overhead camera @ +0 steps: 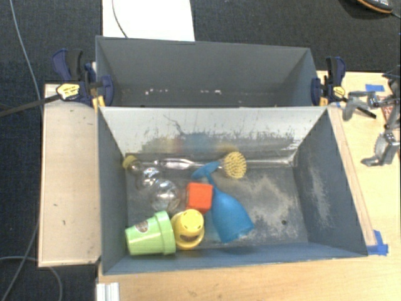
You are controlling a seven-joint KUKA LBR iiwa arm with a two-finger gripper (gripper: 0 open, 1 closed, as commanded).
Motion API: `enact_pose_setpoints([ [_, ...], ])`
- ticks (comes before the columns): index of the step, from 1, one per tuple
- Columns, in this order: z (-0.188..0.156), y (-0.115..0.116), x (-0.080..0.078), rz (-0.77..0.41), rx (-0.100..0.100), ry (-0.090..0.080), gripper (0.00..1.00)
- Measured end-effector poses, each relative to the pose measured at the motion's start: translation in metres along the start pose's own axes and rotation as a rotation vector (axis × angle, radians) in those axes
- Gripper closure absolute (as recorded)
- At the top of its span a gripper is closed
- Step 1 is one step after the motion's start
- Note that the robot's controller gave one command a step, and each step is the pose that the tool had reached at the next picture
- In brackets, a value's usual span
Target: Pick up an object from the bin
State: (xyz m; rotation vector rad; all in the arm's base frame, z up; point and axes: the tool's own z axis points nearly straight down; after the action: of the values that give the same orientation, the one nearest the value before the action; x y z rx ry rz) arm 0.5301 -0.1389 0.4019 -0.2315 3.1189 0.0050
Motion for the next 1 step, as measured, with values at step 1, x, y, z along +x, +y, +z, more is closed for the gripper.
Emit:
enact_pose_setpoints([
  [1, -0.0257, 0.0077, -0.0044, -0.045, 0.005, -0.010, 0.00],
])
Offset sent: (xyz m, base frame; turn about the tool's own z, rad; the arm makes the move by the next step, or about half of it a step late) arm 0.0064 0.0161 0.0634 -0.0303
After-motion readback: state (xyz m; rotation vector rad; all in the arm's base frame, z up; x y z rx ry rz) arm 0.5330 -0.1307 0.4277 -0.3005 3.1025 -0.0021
